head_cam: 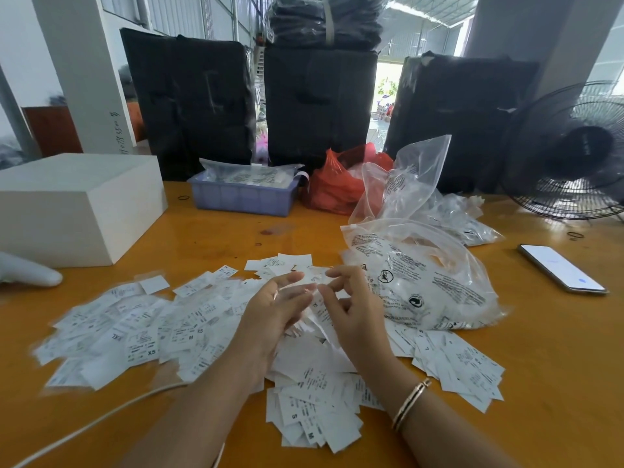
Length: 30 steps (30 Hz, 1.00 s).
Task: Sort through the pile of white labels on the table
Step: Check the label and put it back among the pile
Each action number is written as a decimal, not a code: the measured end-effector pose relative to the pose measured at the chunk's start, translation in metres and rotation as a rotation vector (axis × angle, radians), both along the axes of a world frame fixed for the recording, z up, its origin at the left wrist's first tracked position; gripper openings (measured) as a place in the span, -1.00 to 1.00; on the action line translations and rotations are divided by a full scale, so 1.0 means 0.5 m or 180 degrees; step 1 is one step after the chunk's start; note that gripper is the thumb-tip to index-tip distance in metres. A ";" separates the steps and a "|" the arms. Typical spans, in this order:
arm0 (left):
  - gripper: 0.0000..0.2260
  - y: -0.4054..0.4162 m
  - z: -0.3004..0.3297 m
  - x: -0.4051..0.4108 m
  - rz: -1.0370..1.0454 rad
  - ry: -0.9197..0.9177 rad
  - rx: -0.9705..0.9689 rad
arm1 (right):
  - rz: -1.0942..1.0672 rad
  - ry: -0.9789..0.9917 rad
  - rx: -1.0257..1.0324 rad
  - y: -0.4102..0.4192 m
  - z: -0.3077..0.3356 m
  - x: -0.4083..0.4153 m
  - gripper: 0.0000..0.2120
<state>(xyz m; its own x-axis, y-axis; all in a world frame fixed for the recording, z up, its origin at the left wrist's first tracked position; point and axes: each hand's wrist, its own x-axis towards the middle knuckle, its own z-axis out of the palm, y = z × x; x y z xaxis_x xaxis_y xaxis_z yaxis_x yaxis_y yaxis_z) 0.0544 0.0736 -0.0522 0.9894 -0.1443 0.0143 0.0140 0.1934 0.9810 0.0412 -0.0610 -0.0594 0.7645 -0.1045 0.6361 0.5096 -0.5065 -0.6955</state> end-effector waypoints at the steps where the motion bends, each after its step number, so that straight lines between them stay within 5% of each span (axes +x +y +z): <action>1: -0.74 0.001 -0.001 0.001 -0.0002 -0.0025 0.0064 | 0.0040 0.0036 0.0086 -0.001 0.000 -0.001 -0.73; 6: -0.75 0.002 -0.006 0.003 -0.0009 0.0098 0.0089 | 0.0077 0.0151 0.0267 -0.008 -0.003 0.001 -0.77; 13: -0.65 -0.001 0.003 0.000 0.0102 0.0091 -0.0507 | 0.0059 0.0056 -0.0292 -0.004 -0.005 0.000 -0.71; 21: -0.55 -0.010 0.001 -0.010 0.0011 -0.0053 0.0212 | -0.0068 -0.0077 -0.0550 -0.002 -0.003 -0.002 -0.82; 27: -0.59 0.000 0.005 -0.005 0.0271 -0.0204 -0.0265 | 0.0432 0.0795 0.0321 -0.006 0.008 -0.007 -0.97; 30: -0.59 0.003 0.002 0.001 0.0316 -0.0179 -0.0323 | 0.0595 0.1226 0.0343 -0.014 0.011 -0.009 -0.82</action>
